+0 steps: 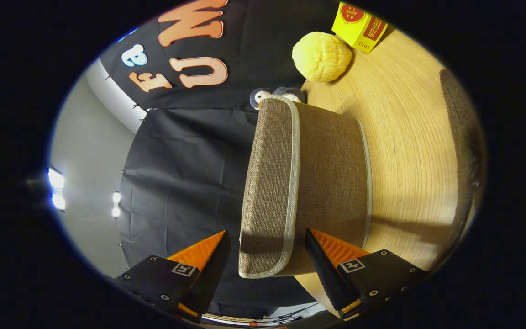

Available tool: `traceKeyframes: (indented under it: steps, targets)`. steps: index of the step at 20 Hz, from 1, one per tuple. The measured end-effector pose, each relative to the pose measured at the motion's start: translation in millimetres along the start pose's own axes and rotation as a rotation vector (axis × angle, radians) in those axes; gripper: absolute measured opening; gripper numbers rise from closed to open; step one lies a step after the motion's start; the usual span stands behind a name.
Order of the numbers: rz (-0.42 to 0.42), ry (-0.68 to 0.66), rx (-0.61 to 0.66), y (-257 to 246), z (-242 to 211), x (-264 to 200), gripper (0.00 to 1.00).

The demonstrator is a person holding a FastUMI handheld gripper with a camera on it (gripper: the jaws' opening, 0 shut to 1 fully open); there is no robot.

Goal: Open the storage box then place both shoes into the box .Put the left shoe in first, then the right shoe, with the right side of both shoes facing outward in a uniform manner.

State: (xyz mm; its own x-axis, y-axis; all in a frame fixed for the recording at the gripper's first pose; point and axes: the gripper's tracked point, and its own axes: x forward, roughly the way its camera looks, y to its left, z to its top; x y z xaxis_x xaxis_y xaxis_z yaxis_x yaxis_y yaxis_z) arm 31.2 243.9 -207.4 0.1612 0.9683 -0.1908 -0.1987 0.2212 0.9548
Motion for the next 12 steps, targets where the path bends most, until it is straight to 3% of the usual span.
traceKeyframes:
  steps: [4, 8, 12]
  targets:
    - [0.054, -0.032, 0.022, 13.4, 9.1, -4.3, 0.96]
    - [0.047, -0.034, 0.007, 11.4, 9.4, -8.2, 0.93]
    - [0.056, -0.029, -0.017, 7.3, 8.7, -11.5, 0.79]
